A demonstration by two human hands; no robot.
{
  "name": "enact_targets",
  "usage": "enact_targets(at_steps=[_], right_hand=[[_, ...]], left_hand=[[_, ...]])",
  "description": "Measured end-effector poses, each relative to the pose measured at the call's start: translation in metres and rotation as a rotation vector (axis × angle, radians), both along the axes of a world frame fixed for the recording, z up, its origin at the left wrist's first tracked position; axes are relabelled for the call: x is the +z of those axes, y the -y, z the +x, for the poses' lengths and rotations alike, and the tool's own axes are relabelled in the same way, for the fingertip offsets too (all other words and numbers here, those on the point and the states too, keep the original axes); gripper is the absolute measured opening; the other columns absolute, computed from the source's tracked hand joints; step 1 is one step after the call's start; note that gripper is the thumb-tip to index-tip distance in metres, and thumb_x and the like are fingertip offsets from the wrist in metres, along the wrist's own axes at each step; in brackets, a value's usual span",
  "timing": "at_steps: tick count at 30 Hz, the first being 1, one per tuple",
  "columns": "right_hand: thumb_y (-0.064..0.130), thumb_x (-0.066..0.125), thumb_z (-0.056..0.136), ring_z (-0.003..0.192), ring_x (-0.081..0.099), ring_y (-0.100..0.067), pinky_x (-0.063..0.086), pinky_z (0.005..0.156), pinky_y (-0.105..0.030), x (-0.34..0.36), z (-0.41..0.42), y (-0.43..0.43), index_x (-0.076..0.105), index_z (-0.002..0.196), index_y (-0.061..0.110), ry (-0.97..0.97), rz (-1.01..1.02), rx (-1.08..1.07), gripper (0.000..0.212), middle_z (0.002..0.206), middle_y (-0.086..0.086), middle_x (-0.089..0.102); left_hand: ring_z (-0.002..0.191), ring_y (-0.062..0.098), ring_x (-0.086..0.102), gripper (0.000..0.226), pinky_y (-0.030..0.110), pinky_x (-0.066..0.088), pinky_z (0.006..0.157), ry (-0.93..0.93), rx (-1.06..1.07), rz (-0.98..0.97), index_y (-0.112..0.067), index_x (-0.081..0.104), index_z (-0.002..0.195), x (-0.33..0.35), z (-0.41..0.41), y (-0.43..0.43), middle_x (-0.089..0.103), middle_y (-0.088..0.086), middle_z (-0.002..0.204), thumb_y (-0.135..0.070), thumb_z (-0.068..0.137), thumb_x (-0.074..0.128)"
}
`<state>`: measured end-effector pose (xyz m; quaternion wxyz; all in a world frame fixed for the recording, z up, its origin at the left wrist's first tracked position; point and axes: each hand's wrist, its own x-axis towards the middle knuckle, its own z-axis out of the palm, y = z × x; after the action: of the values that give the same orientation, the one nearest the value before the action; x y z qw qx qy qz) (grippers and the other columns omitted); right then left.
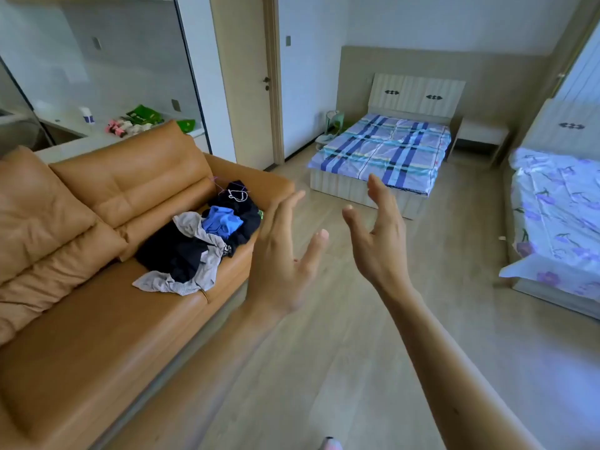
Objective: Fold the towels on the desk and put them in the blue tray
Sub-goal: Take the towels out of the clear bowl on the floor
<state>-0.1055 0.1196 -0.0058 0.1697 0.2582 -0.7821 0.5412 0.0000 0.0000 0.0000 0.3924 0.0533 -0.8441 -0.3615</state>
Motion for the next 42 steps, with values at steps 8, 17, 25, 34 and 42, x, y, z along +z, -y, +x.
enact_targets(at_steps=[8,17,25,34,42], right_hand=[[0.029,0.064,0.095,0.132,0.05,-0.007,0.039,0.111,-0.03,-0.032,-0.089,0.002,0.049,0.144,0.022,0.134,-0.078,0.025,0.052,0.141,0.007,0.055],[0.029,0.065,0.094,0.127,0.053,-0.002,0.039,0.101,-0.019,-0.049,-0.18,-0.009,0.052,0.141,0.026,0.294,-0.06,0.073,0.049,0.139,0.013,0.055],[0.03,0.065,0.094,0.124,0.054,0.003,0.04,0.1,-0.018,-0.063,-0.259,-0.001,0.053,0.139,0.029,0.388,-0.052,0.041,0.047,0.138,0.018,0.057],[0.029,0.066,0.094,0.124,0.055,0.001,0.045,0.104,-0.028,-0.087,-0.401,0.065,0.054,0.139,0.029,0.456,0.02,0.035,0.047,0.137,0.015,0.059],[0.028,0.067,0.094,0.122,0.059,-0.005,0.049,0.101,-0.03,-0.087,-0.545,0.129,0.055,0.139,0.027,0.48,0.022,-0.002,0.046,0.133,0.004,0.063]], left_hand=[[0.129,0.005,0.051,0.046,0.013,0.038,0.104,0.046,0.012,0.185,-0.021,0.052,0.136,-0.022,-0.079,-0.014,0.056,-0.012,0.131,-0.034,0.093,0.061],[0.129,0.002,0.053,0.039,0.022,0.042,0.108,0.074,0.016,0.325,-0.024,0.057,0.13,-0.045,-0.168,-0.02,0.06,-0.018,0.13,-0.033,0.092,0.06],[0.127,0.009,0.057,0.034,0.042,0.047,0.108,0.089,-0.024,0.412,-0.024,0.058,0.125,-0.058,-0.26,-0.001,0.063,-0.018,0.128,-0.029,0.091,0.061],[0.125,0.01,0.059,0.038,0.044,0.048,0.106,0.079,-0.052,0.502,-0.024,0.06,0.124,-0.079,-0.402,0.068,0.064,-0.016,0.125,-0.039,0.089,0.059],[0.124,0.009,0.059,0.037,0.042,0.048,0.107,0.15,-0.099,0.517,-0.023,0.06,0.125,-0.077,-0.549,0.135,0.064,-0.014,0.125,-0.038,0.091,0.06]])
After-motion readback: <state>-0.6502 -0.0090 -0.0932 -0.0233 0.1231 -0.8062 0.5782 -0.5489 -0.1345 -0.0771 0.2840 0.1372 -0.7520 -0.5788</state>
